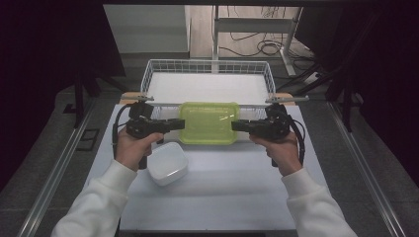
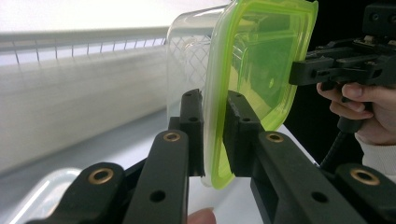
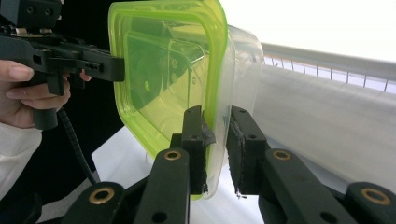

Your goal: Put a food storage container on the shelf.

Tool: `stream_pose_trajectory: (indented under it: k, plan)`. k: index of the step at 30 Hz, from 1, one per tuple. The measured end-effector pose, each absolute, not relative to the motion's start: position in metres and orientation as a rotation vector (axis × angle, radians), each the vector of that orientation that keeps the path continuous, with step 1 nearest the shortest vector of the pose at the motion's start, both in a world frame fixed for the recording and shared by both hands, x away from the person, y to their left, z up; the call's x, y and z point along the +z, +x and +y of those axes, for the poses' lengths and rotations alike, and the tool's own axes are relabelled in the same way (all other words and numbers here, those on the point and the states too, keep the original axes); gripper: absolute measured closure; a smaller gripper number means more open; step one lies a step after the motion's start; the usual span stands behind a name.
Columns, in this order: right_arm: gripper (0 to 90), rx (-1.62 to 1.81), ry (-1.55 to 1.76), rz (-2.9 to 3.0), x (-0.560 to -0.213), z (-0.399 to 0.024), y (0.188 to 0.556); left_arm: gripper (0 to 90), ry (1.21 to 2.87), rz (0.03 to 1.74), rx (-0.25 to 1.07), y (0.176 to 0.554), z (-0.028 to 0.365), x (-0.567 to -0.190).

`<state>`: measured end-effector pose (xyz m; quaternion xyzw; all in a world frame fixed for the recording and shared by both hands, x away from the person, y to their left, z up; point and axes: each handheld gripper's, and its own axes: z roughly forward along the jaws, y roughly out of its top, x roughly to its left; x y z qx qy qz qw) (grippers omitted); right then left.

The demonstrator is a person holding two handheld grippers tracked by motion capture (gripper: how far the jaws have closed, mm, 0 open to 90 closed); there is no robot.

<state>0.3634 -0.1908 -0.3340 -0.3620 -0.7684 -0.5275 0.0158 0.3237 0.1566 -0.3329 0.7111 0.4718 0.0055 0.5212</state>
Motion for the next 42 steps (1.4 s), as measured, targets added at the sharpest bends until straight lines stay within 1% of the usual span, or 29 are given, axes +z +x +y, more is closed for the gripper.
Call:
stream_pose_trajectory:
  k: [6,20,29,31,42]
  plan:
    - [78.2,-1.669,-1.137,-2.368,-0.325,-0.190,0.381,79.2,1.694,1.128,-0.005,0.344,0.160,-0.323]
    - [78.6,-1.676,-1.160,-2.343,-0.314,-0.178,0.411,79.3,1.688,1.140,0.004,0.369,0.170,-0.313]
    - [78.7,-1.695,-1.173,-2.325,-0.302,-0.177,0.429,79.5,1.682,1.143,0.018,0.388,0.170,-0.301]
    - [78.7,-1.688,-1.182,-2.321,-0.300,-0.178,0.435,79.5,1.679,1.151,0.009,0.397,0.169,-0.299]
    - [79.0,-1.674,-1.238,-2.288,-0.301,-0.185,0.462,79.5,1.691,1.160,-0.021,0.427,0.162,-0.299]
